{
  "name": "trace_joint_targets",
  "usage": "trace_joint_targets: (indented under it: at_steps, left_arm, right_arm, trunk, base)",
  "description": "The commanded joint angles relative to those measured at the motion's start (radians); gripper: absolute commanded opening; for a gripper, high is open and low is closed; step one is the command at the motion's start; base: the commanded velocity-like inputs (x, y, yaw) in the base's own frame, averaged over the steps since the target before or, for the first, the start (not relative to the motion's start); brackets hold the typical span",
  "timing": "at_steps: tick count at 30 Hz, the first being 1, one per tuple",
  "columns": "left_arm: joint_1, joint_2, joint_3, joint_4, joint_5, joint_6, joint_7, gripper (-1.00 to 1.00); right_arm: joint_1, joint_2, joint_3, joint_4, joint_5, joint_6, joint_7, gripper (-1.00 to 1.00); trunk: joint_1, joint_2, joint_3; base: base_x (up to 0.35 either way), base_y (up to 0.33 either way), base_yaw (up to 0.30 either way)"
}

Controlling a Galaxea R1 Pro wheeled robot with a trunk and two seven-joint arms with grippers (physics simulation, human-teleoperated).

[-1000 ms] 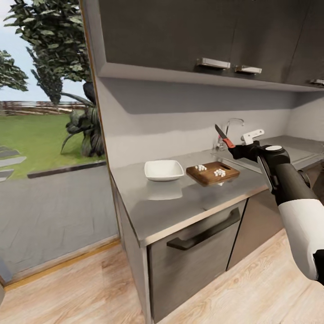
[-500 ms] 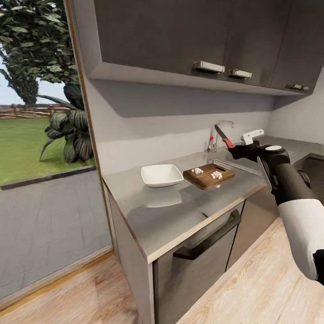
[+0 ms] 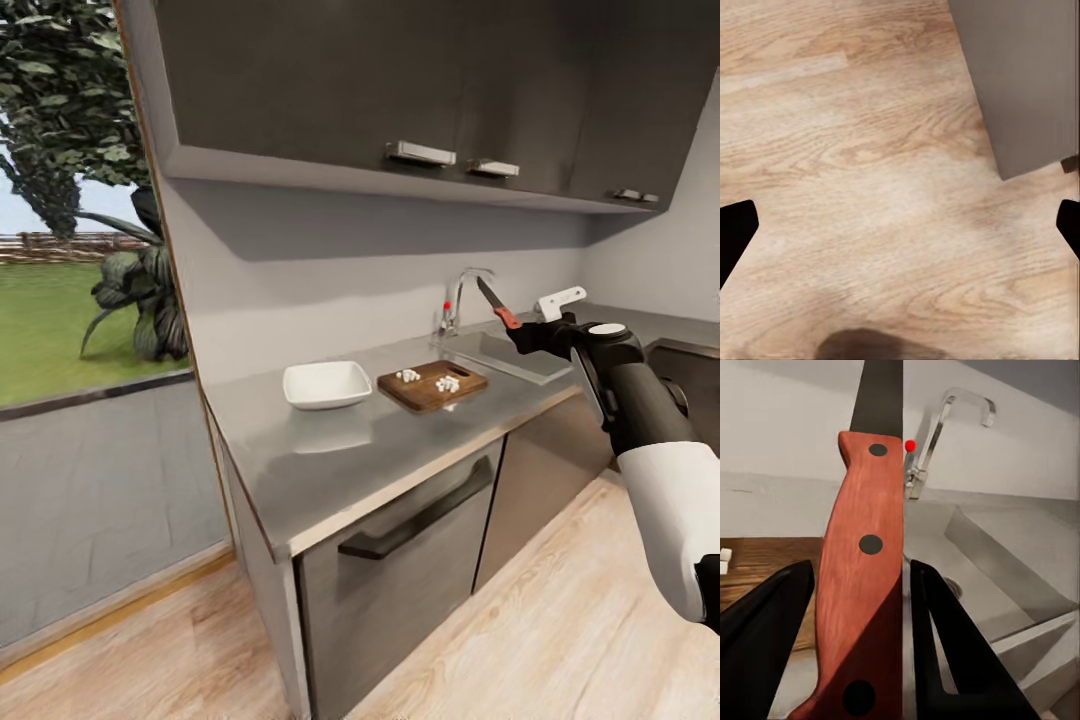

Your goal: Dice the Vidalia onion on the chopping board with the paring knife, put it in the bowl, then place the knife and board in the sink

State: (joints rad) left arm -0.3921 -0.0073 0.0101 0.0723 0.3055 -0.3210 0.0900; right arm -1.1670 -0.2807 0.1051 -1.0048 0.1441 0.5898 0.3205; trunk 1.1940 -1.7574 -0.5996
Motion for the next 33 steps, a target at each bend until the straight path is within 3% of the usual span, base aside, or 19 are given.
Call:
trace_joint_targets:
  at_steps: [1,33]
  left_arm:
    - [-0.002,0.0,0.001,0.004,0.001,-0.007,0.001,1.0]
    - [-0.002,0.0,0.001,0.004,0.001,-0.007,0.005,1.0]
  right_arm:
    - [0.0,-0.001,0.001,-0.002,0.008,0.004,0.011,-1.0]
    - [0.0,0.004,0.004,-0.002,0.006,0.004,0.011,-1.0]
  trunk:
    - [0.0,-0.001,-0.001]
    - [0.0,-0.001,-0.022]
  base:
    - [-0.083,-0.301,0.11]
    - [-0.003,-0.317,0.214]
